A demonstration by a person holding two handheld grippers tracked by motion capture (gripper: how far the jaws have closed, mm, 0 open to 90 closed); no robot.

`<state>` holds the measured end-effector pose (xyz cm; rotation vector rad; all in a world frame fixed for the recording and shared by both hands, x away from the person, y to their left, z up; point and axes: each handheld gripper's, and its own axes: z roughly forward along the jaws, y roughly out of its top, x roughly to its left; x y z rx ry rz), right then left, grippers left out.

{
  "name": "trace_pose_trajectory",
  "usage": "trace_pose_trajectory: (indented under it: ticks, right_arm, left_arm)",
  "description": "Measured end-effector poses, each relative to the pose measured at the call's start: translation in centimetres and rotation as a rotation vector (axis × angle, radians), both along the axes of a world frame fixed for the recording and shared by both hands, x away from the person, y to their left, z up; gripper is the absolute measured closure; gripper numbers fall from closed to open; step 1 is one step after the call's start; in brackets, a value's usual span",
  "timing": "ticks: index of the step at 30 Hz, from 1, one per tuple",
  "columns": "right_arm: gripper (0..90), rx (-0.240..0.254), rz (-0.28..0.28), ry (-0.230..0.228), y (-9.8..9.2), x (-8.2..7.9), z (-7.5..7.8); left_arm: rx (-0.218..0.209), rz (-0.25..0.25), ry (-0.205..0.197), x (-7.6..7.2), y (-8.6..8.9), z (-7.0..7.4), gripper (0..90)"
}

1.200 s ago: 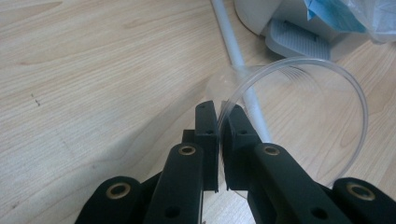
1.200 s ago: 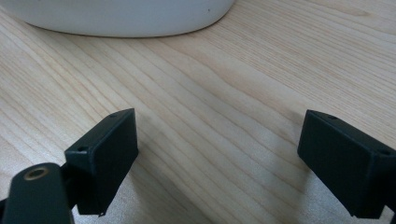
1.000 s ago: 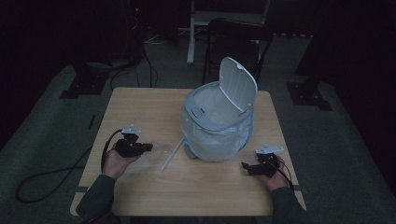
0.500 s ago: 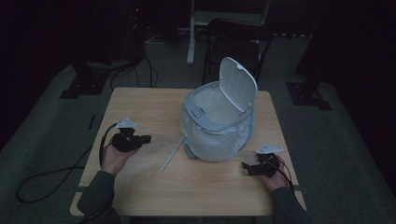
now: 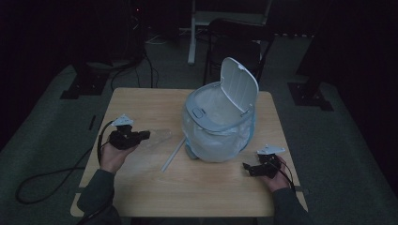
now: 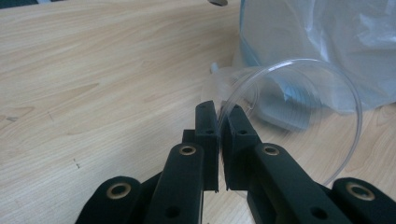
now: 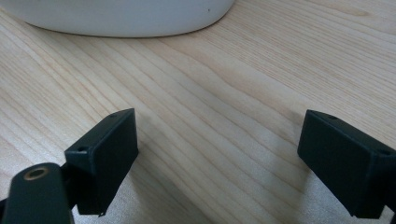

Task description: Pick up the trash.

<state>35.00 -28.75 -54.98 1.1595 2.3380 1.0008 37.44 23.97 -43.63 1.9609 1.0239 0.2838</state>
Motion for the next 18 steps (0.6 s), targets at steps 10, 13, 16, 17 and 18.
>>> trace_pose_trajectory:
  ticks: [10, 13, 16, 17, 18]
  right_arm:
    - [11.3, 0.0, 0.0, 0.0, 0.0, 0.0, 0.0]
    - [11.3, 0.0, 0.0, 0.0, 0.0, 0.0, 0.0]
    - [11.3, 0.0, 0.0, 0.0, 0.0, 0.0, 0.0]
    - [11.3, 0.0, 0.0, 0.0, 0.0, 0.0, 0.0]
    - [11.3, 0.0, 0.0, 0.0, 0.0, 0.0, 0.0]
  left_arm:
    - [-0.017, -0.006, -0.035, 0.1, 0.0, 1.2, 87.2]
    - [-0.018, -0.01, -0.042, 0.1, 0.0, 1.5, 87.2]
    - [-0.026, -0.014, -0.053, 0.2, -0.1, 1.9, 87.2]
    - [-0.028, -0.018, -0.058, 0.2, -0.2, 2.1, 87.2]
    - [-0.027, -0.019, -0.061, 0.3, -0.2, 2.2, 87.2]
